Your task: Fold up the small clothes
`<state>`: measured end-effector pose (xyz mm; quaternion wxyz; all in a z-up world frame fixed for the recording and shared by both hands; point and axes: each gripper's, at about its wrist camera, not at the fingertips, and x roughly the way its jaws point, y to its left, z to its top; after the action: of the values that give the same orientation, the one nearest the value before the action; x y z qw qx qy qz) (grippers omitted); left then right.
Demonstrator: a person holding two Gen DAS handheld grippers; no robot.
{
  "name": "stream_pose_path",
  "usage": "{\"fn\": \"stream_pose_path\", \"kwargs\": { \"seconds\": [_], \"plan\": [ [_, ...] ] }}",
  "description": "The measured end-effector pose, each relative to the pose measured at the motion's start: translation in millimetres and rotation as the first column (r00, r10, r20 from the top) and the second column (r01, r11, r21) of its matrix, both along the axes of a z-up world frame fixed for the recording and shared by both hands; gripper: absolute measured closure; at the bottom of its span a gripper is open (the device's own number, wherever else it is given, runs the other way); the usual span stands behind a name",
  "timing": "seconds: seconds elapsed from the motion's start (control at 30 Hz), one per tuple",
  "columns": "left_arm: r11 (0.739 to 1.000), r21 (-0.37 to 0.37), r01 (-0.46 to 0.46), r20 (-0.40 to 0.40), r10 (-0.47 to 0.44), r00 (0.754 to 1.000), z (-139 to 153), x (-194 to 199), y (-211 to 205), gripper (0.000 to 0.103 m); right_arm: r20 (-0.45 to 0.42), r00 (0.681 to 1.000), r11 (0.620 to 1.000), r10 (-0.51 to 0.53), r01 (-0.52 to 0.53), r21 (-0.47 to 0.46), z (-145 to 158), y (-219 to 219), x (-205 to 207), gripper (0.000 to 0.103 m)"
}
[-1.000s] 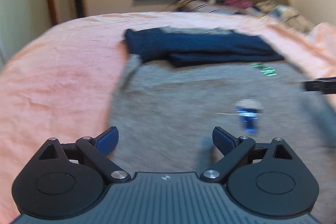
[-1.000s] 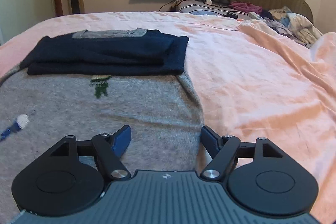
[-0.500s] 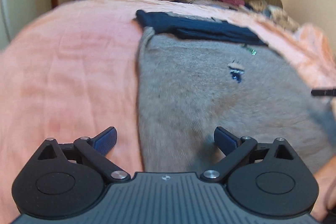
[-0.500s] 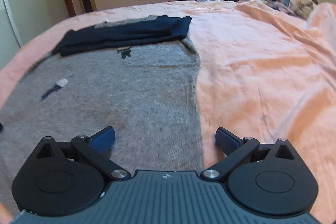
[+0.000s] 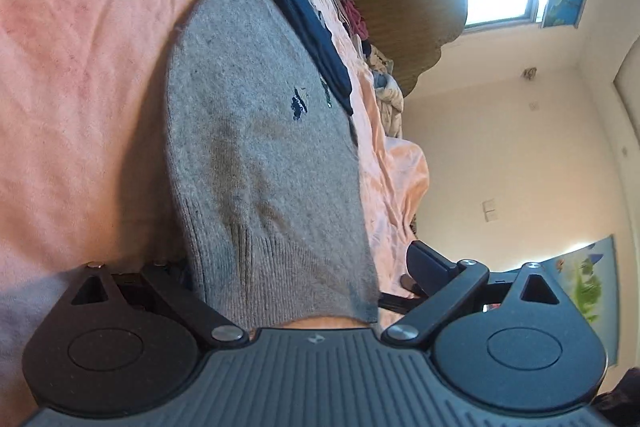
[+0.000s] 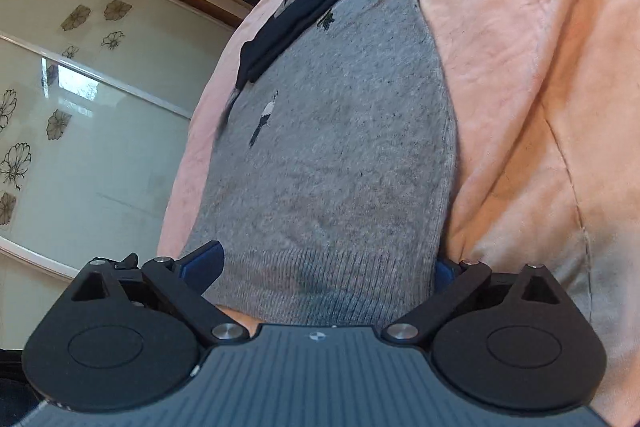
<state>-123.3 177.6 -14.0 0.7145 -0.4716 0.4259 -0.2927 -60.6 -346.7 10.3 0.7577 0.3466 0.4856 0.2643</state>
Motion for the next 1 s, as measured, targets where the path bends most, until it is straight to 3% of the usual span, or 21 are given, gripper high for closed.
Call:
{"fn": "stream_pose_path", "kwargs": {
  "seconds": [0.03, 0.1, 0.17, 0.27, 0.3, 0.43, 0.67, 0.83, 1.0],
  "plan": [
    [1.0, 0.008, 0.001, -0.011, -0.001, 1.0, 0, 0, 1, 0.01, -0.006, 1.0, 1.0, -0.011, 0.011, 0.002, -2, -1, -1, 0.021],
    [0.998, 0.061, 0.012, -0.03, -0.011, 0.999, 0, 0, 0, 0.037, -0.029, 1.0, 1.0, -0.011, 0.01, -0.011, -6, 0, -6, 0.052],
    [0.991, 0.126, 0.045, -0.065, -0.037, 0.997, -2, 3, -4, 0.058, -0.037, 0.999, 0.999, -0.003, 0.001, -0.038, -8, 3, -9, 0.066],
    [0.977, 0.203, 0.063, -0.084, -0.047, 0.995, -6, 1, -8, 0.079, -0.036, 0.999, 0.999, -0.01, 0.008, -0.05, -8, 3, -12, 0.075],
    [0.971, 0.231, 0.059, -0.09, -0.039, 0.995, -6, 2, -9, 0.094, -0.036, 0.999, 0.998, -0.002, 0.0, -0.069, -9, 5, -13, 0.089],
    [0.953, 0.299, 0.056, -0.042, -0.045, 0.998, 4, 2, -14, 0.098, 0.003, 0.999, 0.994, 0.032, -0.032, -0.103, -4, 11, -16, 0.091],
    [0.974, 0.224, -0.032, 0.192, -0.012, 0.981, 69, 41, 1, 0.098, 0.202, 0.979, 1.0, 0.007, -0.009, 0.007, 52, 8, 22, 0.091],
    [0.972, 0.196, -0.131, 0.34, 0.058, 0.939, 111, 123, 3, 0.098, 0.313, 0.945, 0.989, -0.098, 0.058, 0.132, 81, -6, 103, 0.091],
    [0.954, 0.212, -0.21, 0.39, 0.114, 0.914, 120, 228, 2, 0.098, 0.294, 0.937, 0.976, -0.189, 0.148, 0.157, 75, -11, 216, 0.091]
  ]
}}
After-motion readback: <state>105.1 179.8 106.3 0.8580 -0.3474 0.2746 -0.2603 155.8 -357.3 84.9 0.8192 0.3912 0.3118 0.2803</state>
